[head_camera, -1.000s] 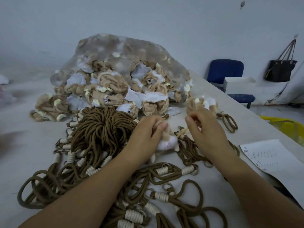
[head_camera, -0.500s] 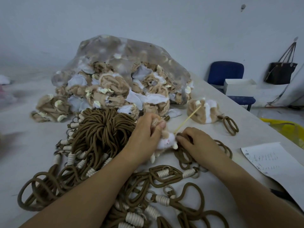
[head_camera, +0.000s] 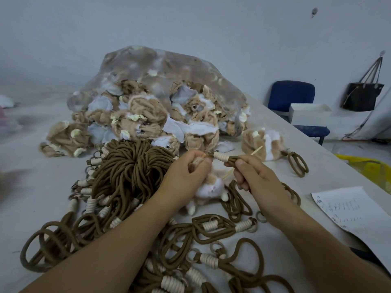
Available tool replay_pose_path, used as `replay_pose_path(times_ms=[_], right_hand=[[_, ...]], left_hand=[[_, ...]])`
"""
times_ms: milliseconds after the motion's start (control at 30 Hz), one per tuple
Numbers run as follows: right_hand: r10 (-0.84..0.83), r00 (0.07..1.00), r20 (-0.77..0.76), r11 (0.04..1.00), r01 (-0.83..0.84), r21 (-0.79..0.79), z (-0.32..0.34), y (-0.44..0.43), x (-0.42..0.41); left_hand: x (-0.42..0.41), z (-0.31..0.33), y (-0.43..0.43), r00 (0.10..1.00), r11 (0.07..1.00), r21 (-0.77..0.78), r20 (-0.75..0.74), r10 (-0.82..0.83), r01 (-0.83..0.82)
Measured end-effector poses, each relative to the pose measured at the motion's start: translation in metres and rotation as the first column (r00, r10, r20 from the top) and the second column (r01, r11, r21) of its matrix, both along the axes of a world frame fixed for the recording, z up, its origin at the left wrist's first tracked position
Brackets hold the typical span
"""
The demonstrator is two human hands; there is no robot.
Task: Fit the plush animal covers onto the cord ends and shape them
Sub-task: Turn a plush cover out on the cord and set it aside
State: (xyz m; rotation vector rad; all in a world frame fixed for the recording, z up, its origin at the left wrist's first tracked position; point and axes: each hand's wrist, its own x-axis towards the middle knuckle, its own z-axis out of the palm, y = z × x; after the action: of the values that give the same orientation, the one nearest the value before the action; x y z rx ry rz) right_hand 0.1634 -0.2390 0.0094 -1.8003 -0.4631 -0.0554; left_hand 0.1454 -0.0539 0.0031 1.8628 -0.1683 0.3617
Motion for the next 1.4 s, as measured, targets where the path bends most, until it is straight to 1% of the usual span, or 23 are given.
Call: replay_pose_path(times_ms=[100,233,367,433,467,500,567,633,700,767,867,967,1100,1167,1400], right_hand=[[0.009,1.000,-0.015,0.997,-0.008,0.072,0.002,-0.002,-0.001],[0.018,0.999,-0.031,0.999,-0.017,0.030,0.001,-0.001,-0.002],[0.039,0.996,-0.075,0.997,-0.034,0.069,-0.001,-0.001,0.000],[-0.013,0.997,-0.080,0.998,0.018,0.058,-0.003,-0.001,0.001],[-0.078,0.996,-0.044,0.997,0.078,0.010,-0.004,-0.001,0.001],[-0.146,0.989,0.028,0.988,0.147,-0.052,-0.004,-0.001,0.001],[-0.217,0.953,0.213,0.958,0.250,-0.142,-0.001,0.000,-0.002],[-0.168,0.911,0.377,0.944,0.259,-0.204,0.003,0.003,-0.006],[-0.048,0.889,0.456,0.936,0.200,-0.290,0.002,0.011,-0.009],[0.017,0.892,0.451,0.932,0.150,-0.331,-0.002,0.017,-0.011],[0.004,0.889,0.459,0.939,0.154,-0.306,-0.005,0.019,-0.010],[-0.010,0.886,0.464,0.935,0.173,-0.311,-0.003,0.017,-0.010],[0.032,0.876,0.480,0.897,0.187,-0.401,0.000,0.016,-0.012],[0.049,0.872,0.487,0.890,0.183,-0.418,0.003,0.014,-0.012],[0.014,0.839,0.543,0.888,0.239,-0.392,0.005,0.012,-0.011]], left_hand=[[0.000,0.001,0.001,1.000,0.999,-0.048,-0.008,0.003,-0.003],[-0.002,0.003,0.000,1.000,0.998,-0.058,0.018,-0.009,0.010],[-0.001,0.003,-0.001,1.000,0.998,-0.054,0.019,-0.015,0.016],[-0.001,0.001,-0.001,1.000,0.999,-0.031,0.015,-0.020,0.021],[-0.001,0.001,-0.001,0.999,1.000,-0.008,0.017,-0.027,0.027],[-0.001,0.000,-0.001,0.999,0.999,0.023,0.022,-0.034,0.033],[-0.001,0.000,-0.003,0.998,0.995,0.095,0.038,-0.041,0.037],[-0.001,0.001,-0.006,0.997,0.987,0.153,0.062,-0.050,0.040],[-0.001,0.001,-0.006,0.996,0.986,0.162,0.067,-0.061,0.050],[-0.002,0.001,-0.005,0.995,0.990,0.125,0.066,-0.074,0.065],[-0.002,0.000,-0.005,0.991,0.991,0.082,0.078,-0.110,0.104],[-0.001,0.000,-0.005,0.988,0.988,0.088,0.073,-0.133,0.127],[0.000,-0.002,-0.004,0.990,0.988,0.091,0.057,-0.132,0.127],[0.000,-0.002,-0.003,0.990,0.987,0.099,0.054,-0.129,0.123],[0.001,-0.002,-0.001,0.987,0.983,0.098,0.024,-0.159,0.156]])
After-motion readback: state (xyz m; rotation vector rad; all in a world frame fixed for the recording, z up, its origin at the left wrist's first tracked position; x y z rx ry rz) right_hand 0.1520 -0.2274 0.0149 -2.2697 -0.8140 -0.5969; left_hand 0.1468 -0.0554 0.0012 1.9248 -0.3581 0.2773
